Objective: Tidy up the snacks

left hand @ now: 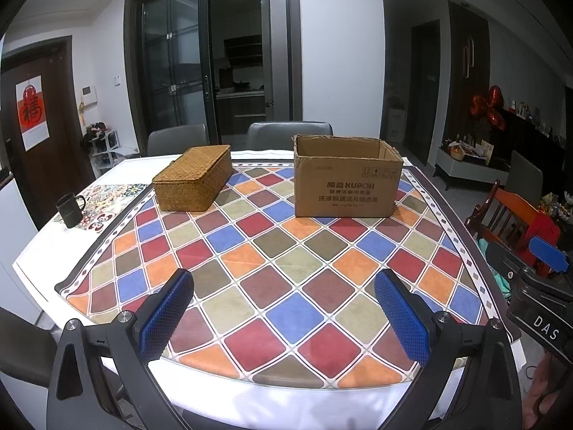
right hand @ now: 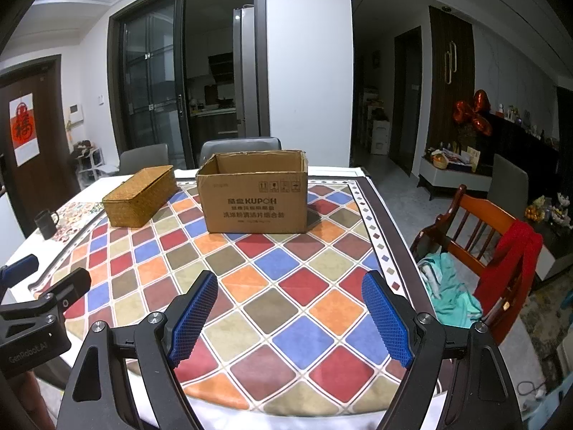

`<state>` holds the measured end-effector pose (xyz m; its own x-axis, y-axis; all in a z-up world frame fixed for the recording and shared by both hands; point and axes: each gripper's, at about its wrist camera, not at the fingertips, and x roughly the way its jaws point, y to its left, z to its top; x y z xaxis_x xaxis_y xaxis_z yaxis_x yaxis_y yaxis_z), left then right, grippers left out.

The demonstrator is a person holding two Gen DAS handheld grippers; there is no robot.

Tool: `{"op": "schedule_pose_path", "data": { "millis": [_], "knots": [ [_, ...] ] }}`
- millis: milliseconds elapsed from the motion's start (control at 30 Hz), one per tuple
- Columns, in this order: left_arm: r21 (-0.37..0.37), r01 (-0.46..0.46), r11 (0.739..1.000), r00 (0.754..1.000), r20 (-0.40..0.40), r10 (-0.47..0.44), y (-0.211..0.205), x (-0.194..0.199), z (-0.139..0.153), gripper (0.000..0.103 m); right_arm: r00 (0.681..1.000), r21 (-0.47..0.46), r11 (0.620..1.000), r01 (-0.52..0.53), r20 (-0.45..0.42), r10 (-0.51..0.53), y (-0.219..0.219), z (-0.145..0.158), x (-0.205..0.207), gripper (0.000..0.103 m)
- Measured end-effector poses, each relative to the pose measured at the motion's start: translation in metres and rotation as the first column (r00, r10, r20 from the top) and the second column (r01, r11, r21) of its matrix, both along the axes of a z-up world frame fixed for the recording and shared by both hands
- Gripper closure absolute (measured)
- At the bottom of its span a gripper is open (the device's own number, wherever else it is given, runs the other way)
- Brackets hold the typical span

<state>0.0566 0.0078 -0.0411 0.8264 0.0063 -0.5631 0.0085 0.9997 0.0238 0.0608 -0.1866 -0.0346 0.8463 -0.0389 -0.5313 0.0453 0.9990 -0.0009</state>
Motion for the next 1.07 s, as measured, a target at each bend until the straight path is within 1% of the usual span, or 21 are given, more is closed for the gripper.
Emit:
{"op": "schedule_pose_path", "data": {
  "millis": [733,867,967,1067],
  "knots": [
    [-0.002,0.005,1.0,1.0,-0.003,-0.005,0.004,0.001,0.003,0.0,1.0,0.003,1.0,-0.008,0.004,0.008,0.009,0.002,0.002,0.02],
    [0.001,-0.007,1.0,1.0,-0.005,0.007,0.004,0.001,0.004,0.0,1.0,0.003,1.0,-0.007,0.004,0.007,0.009,0.002,0.002,0.02],
    [0.016,-0.012,1.0,1.0,0.002,0.012,0.001,0.002,0.002,0.0,1.0,0.002,1.0,-0.006,0.004,0.006,0.009,0.001,0.002,0.02],
    [0.013,-0.016,1.0,1.0,-0.005,0.016,-0.001,0.005,-0.002,0.0,1.0,0.001,1.0,-0.006,0.001,0.006,0.011,0.001,0.004,0.02]
  ]
}}
